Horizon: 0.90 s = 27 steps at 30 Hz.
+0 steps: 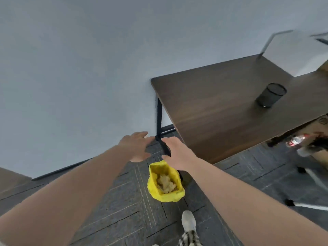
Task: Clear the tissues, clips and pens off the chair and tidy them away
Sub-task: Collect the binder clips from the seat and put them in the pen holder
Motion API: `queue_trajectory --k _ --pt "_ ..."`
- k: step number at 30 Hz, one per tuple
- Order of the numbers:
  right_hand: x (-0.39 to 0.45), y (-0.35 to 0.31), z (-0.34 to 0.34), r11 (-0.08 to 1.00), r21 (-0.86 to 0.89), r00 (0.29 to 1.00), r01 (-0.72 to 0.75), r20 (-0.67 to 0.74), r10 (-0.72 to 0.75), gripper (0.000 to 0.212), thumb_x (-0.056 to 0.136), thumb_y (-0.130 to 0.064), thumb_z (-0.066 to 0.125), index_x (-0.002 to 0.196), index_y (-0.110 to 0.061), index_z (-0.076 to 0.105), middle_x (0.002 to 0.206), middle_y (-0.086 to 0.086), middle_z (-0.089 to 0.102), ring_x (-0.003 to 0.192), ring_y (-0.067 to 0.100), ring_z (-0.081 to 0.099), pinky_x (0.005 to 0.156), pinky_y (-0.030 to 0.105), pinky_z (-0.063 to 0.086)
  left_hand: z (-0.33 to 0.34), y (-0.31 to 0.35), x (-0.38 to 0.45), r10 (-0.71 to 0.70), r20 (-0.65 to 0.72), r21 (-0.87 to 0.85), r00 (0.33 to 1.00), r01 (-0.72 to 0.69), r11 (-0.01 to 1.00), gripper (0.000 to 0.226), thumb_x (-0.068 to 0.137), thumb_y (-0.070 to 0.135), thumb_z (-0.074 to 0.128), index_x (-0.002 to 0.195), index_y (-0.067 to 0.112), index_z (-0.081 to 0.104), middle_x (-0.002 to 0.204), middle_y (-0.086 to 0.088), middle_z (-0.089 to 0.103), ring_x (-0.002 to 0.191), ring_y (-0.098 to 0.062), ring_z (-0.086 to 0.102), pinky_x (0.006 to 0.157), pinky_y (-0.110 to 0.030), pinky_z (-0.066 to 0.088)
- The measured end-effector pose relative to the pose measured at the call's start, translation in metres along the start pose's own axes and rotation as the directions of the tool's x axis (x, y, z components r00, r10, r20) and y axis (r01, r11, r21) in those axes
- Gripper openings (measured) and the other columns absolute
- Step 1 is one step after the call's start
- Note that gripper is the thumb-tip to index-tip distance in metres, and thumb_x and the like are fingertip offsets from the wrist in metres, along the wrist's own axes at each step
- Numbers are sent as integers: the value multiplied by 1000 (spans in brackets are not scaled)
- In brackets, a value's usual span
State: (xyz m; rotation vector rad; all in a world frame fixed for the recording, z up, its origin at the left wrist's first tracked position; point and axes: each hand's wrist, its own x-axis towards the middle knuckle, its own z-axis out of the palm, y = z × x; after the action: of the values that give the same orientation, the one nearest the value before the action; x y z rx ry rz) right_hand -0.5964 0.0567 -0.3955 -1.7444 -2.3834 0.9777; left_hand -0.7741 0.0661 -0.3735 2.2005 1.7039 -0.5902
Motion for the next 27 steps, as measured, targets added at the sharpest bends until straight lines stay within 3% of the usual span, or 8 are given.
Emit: queue_trajectory --k 4,8,19,27 --pt "-38 7 -51 989 -148 990 11 -135 -31 62 94 -32 53 147 -31 21 159 4 16 141 30 30 108 48 39 -57 36 -15 75 -182 87 980 -59 994 66 94 50 40 150 34 8 161 -1 9 148 -25 13 117 -48 24" --pt "-78 40 -93 950 -306 975 -59 -220 -10 66 95 -35 51 149 -34 14 161 4 10 147 28 16 116 48 27 -89 85 -23 132 -304 117 944 -101 988 68 94 50 41 150 35 5 162 0 7 149 -24 8 119 -50 17" --pt "-248 189 -134 897 -243 910 -369 -293 294 70 96 -38 50 150 -35 6 162 4 1 150 25 5 119 52 16 -105 268 -41 362 -235 332 902 -275 902 68 94 51 41 150 36 6 162 0 0 149 -24 2 119 -49 12" --pt "-399 314 -121 804 -49 784 -593 -263 563 72 96 -33 49 150 -36 2 162 3 -3 149 25 2 118 55 13 -78 452 -37 530 -76 420 845 -455 785 68 96 46 40 151 33 2 162 1 -4 149 -21 -1 120 -46 12"
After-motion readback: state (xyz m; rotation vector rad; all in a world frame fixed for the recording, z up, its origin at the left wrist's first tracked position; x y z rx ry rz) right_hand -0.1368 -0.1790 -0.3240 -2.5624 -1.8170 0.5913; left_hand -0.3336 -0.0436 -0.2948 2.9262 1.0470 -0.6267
